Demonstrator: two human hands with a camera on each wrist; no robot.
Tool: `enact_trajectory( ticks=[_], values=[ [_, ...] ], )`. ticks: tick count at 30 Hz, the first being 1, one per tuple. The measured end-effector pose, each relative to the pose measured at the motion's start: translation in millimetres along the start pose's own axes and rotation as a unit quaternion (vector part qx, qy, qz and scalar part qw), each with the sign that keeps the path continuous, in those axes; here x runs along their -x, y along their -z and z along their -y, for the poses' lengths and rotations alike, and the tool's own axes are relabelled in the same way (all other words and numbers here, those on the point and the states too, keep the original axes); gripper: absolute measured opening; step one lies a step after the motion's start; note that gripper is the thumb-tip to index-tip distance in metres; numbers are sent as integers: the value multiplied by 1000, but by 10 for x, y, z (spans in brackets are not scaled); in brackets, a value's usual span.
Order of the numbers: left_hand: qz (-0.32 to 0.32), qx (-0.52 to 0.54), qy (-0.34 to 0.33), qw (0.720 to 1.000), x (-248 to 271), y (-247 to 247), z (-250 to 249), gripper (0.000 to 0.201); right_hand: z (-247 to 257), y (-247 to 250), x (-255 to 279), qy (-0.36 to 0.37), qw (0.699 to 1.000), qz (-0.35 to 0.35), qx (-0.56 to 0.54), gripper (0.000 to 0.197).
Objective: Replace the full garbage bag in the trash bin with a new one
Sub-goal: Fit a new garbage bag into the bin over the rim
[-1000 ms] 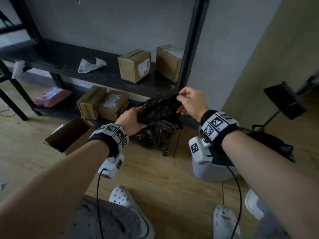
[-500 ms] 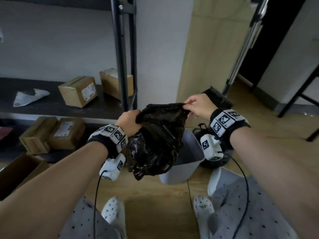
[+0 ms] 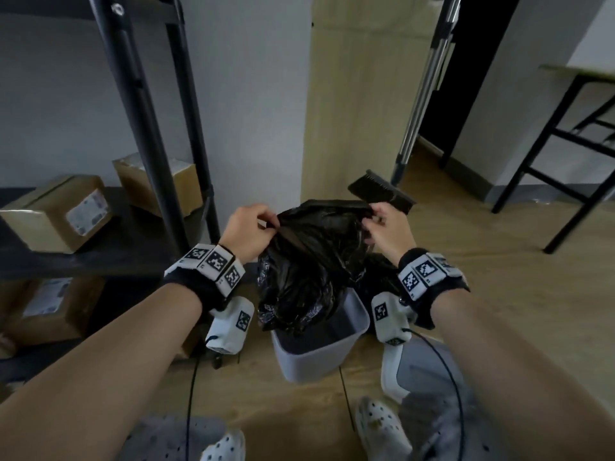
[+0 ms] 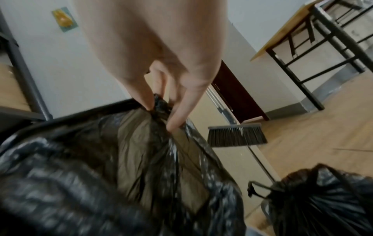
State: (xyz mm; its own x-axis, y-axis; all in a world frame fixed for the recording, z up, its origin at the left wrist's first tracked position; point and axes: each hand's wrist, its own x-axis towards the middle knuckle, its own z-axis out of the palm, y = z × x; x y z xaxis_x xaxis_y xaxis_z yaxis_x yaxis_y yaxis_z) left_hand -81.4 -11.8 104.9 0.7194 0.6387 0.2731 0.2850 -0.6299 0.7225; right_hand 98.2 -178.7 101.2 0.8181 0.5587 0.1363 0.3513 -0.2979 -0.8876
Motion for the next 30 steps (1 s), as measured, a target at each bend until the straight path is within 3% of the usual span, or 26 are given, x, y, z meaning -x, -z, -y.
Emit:
enact_trajectory(
  ticks=[4,6,8,10,14,16,20,23,30],
  values=[
    [20,26,30,999,39,-133,90,21,-253,-286,177,26,1000,-16,-8,57],
    [19,42,41,998,60,-190,172,29,-341,-411,203,47,998,45,-17,87],
    [18,67,51,996,84,-253,253,36,-397,-508,197,57,990,112,66,108],
    [20,85,57,995,119,-321,332,40,-444,-576,190,72,975,143,153,99],
    [45,68,58,995,164,-415,451,42,-540,-648,119,78,979,90,163,29],
    [54,47,46,996,167,-416,499,41,-540,-641,67,89,982,56,156,14],
    [26,-13,23,999,144,-376,579,38,-482,-509,-63,89,989,-20,116,17],
    [2,-56,44,997,156,-370,641,37,-387,-369,-127,96,992,-56,60,20],
    [-21,-56,24,998,197,-450,597,33,-334,-371,-135,68,996,52,-13,71]
  ],
)
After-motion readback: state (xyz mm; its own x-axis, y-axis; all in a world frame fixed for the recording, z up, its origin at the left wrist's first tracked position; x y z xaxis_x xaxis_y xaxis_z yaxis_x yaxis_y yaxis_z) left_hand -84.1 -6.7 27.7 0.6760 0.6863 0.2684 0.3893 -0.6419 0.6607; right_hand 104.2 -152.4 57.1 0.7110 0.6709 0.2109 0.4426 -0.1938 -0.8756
